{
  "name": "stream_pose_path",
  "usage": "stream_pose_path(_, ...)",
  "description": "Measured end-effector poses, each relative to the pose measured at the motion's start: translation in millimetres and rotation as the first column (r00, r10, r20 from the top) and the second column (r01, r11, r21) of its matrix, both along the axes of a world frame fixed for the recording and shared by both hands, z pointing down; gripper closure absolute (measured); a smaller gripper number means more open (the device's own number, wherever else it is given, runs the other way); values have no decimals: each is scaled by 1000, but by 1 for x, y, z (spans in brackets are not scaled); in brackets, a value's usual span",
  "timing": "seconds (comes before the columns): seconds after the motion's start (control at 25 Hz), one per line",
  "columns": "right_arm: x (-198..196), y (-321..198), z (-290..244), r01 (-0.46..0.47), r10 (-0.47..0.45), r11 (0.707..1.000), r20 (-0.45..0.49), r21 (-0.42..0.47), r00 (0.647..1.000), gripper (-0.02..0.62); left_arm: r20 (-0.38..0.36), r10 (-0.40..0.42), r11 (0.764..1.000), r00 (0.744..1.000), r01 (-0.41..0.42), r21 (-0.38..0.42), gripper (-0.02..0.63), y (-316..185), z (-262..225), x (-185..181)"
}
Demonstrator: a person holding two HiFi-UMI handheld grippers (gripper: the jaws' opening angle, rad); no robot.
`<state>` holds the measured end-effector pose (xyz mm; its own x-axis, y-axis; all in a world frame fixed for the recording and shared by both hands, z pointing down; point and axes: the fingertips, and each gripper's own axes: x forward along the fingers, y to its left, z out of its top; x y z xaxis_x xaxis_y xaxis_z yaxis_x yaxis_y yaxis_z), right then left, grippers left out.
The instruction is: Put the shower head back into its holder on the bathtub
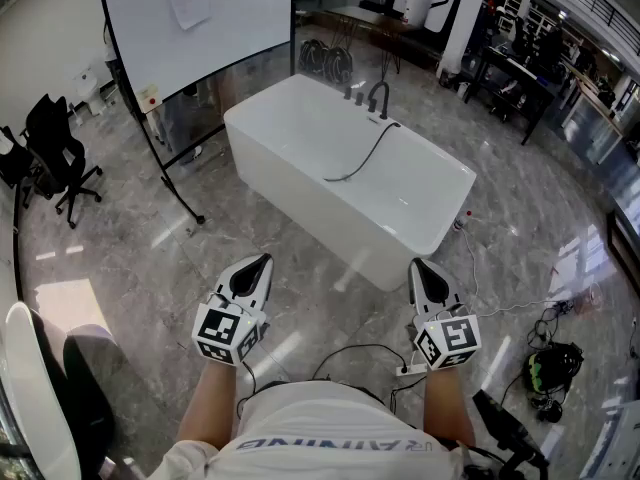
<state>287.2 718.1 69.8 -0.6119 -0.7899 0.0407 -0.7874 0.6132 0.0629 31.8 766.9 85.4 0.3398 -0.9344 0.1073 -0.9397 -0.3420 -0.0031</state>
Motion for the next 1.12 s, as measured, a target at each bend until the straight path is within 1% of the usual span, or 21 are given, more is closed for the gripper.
stream_pose_path(0.4, 2, 4, 3, 10, -10, 1000, -3, -9, 1000, 583, -23, -11, 1000, 1000, 11, -14, 588, 4, 2, 2)
stream_pose_path(0.64, 3, 7, 6, 13, -13, 1000, 29, -14, 999, 583, -29, -14, 999, 999, 13, -31, 588, 11, 8, 5)
stream_pose_path(0.92, 23, 9, 14, 27, -26, 999, 25, -35, 999, 583, -44, -37, 998, 998, 35, -44, 588, 16, 14, 23)
stream_pose_path(1.12, 45, 9, 21, 54, -53, 997, 29, -49, 998, 583, -38, -46, 998, 998, 44, -53, 588, 19, 19, 50)
